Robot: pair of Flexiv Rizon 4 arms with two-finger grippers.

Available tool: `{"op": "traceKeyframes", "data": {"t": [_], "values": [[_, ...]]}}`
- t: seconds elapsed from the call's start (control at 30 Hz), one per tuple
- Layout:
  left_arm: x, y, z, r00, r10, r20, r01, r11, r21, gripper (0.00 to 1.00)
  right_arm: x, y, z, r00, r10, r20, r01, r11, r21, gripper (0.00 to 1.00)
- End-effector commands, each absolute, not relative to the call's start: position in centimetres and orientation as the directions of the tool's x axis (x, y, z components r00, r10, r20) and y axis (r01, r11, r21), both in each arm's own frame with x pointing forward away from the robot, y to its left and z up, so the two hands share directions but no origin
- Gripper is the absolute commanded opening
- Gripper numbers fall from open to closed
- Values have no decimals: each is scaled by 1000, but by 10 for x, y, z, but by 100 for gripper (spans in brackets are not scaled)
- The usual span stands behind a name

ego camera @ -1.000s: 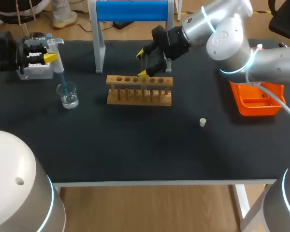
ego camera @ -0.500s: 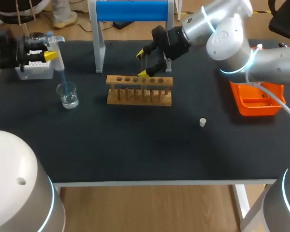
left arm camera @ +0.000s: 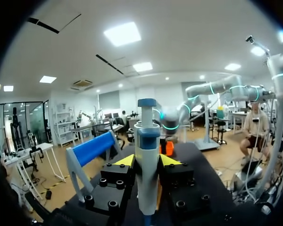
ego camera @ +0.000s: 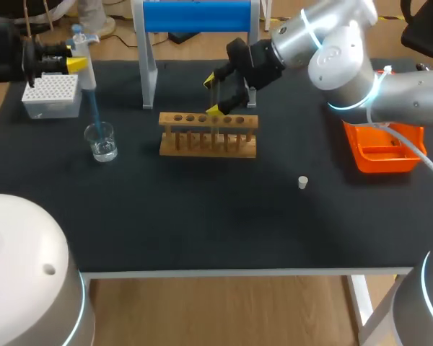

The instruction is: Invert the test tube, pick up the pipette, mount the tip to pipette, aspirate from beaker and dispense into the tube, eject the tip, return the pipette, and cap with the stopper.

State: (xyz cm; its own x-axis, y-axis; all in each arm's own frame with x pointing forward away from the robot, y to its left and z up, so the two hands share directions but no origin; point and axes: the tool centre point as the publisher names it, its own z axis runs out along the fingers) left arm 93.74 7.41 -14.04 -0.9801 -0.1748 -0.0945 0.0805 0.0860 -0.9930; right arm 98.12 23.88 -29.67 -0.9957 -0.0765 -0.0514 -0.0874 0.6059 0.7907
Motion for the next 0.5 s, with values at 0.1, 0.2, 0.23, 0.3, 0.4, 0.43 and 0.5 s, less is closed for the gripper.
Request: {"op": "traceKeyframes", "data": {"t": [0.1,0.2,0.23,0.3,0.4,0.43,0.5], "values": [[926,69,-120,-973,-209,-92,67,125,-990,0,981,238,-296,-996,-76,-50,-86,609,788,100],[924,65,-110,-969,-225,-106,78,131,-988,0,981,238,-296,-996,-76,-50,-86,609,788,100],[924,64,-105,-967,-227,-111,86,118,-989,0,981,238,-296,-996,-76,-50,-86,609,788,100],[925,59,-95,-965,-237,-110,83,121,-989,0,981,238,-296,-996,-76,-50,-86,609,788,100],[930,49,-76,-968,-227,-108,81,126,-989,0,981,238,-296,-996,-76,-50,-86,609,788,100],[933,44,-70,-970,-219,-103,77,126,-989,0,981,238,-296,-996,-76,-50,-86,609,788,100],[939,34,-57,-976,-205,-78,53,125,-991,0,981,238,-296,-996,-76,-50,-86,609,788,100]]}}
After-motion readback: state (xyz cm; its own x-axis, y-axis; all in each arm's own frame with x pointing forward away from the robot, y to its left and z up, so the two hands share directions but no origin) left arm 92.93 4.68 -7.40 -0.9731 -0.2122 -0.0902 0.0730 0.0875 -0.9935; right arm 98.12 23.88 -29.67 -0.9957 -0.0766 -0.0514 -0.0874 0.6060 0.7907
